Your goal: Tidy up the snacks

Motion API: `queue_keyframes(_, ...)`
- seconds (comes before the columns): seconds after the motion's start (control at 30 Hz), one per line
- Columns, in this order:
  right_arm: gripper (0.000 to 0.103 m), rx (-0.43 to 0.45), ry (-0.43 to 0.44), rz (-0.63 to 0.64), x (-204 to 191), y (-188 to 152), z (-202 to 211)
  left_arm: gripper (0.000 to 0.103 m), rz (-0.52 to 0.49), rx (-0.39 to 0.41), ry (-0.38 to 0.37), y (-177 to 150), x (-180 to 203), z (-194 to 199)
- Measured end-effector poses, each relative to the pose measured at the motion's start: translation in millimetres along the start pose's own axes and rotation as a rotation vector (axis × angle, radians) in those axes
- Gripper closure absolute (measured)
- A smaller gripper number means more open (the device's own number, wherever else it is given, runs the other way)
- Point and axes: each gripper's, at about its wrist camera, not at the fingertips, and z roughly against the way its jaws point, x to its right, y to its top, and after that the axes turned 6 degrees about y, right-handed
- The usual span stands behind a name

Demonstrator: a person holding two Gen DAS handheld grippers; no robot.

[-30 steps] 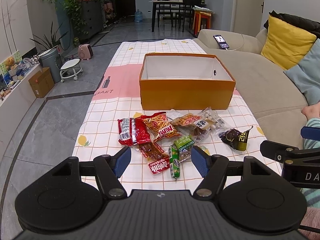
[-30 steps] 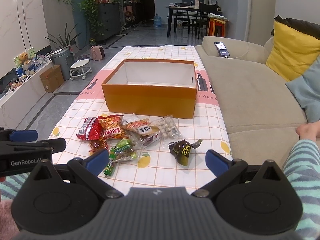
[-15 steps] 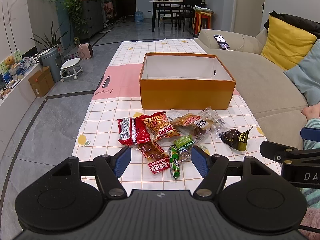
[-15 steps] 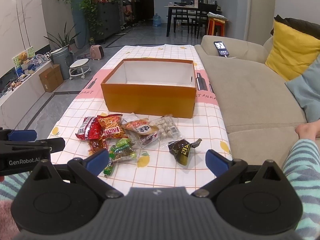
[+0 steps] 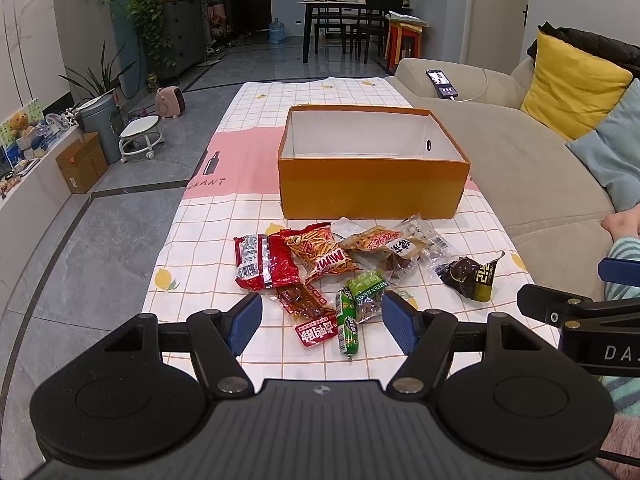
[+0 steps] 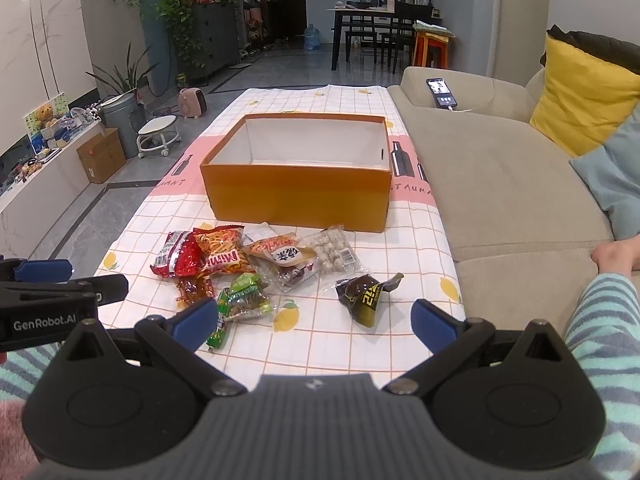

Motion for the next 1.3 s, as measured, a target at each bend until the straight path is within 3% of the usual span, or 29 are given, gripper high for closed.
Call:
queue_keyframes(0.47,0.004,-0.004,-0.001,-0.007,1,1,-1,0.022,0.006,-0.001,-0.009,0,2,0)
queue_keyframes(0.6,0.004,-0.009,0.002,-0.008,2,2,-2,0.023,0.031,-0.011,-0.052,3,4,-1)
queue_keyframes(0.73,0.004,0.001,0.012,0.005,5,5,-6,0.037,0.089,-0.022,-0.152,12,-1,-1)
queue_keyframes(0.8,0.004,0.009,0.010,0.010,8,7,-10,0.056,0.077,-0.020,-0.156,17,2,-4)
queue_keyframes(0.83,0.004,0.009,0.013,0.013,9,8,-12,0.060,0.069,-0.026,-0.159,19,3,-6)
queue_keyframes(0.9,0.016,0.010,0.024,0.025,11,11,-19,0.067,0.064,-0.044,-0.178,22,4,-13)
queue_keyframes(0.97,0.021,-0.002,0.025,0.035,14,13,-30,0.067,0.073,-0.065,-0.188,25,3,-22)
queue_keyframes(1.07,0.023,-0.020,0.034,0.030,19,14,-45,0.048,0.062,-0.101,-0.186,29,6,-38)
queue_keyframes(1.13,0.023,-0.036,0.041,0.011,26,14,-59,0.047,0.065,-0.133,-0.201,30,5,-50)
queue_keyframes(1.3,0.036,-0.072,0.028,-0.046,46,13,-91,0.041,0.068,-0.204,-0.213,31,12,-84)
